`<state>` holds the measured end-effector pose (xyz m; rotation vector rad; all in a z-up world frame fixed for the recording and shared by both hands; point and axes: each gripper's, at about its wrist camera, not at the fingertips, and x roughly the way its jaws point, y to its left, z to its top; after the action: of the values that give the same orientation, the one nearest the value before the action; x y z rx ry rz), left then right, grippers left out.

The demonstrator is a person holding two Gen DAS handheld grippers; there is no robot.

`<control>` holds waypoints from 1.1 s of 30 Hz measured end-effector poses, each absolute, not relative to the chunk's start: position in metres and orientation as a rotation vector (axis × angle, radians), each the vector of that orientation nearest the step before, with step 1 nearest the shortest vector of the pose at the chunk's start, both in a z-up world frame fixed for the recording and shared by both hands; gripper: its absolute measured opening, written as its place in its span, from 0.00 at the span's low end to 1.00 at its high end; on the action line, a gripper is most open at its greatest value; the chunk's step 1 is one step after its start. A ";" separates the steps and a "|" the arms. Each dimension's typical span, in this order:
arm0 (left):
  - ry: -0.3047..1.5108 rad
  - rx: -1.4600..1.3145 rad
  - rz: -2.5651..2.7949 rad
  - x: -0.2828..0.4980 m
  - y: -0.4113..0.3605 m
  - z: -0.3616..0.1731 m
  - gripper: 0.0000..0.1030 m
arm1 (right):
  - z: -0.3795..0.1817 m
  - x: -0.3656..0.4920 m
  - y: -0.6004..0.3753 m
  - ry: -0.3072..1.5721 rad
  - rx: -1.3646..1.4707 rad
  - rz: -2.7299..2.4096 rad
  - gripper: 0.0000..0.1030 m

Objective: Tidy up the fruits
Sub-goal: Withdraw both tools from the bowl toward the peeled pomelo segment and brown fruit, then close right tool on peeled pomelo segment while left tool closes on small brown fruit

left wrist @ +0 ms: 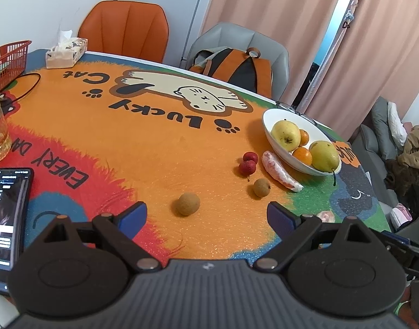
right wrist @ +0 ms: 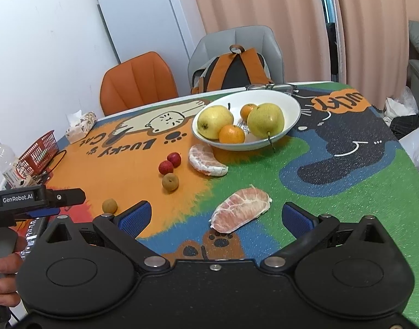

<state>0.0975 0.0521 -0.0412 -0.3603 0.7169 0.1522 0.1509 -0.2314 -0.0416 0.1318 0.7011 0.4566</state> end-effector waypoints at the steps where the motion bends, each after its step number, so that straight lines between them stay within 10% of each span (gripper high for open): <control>1: 0.718 -0.361 0.150 0.099 0.053 -0.043 0.91 | -0.044 0.152 -0.230 0.704 0.131 0.458 1.00; 33: 0.762 -0.355 0.194 0.144 0.066 -0.096 0.76 | -0.096 0.200 -0.203 0.827 0.108 0.482 0.94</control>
<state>0.1439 0.0656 -0.0956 -0.3553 0.7620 0.1939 0.2002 -0.2026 -0.0961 0.1084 0.8267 0.4817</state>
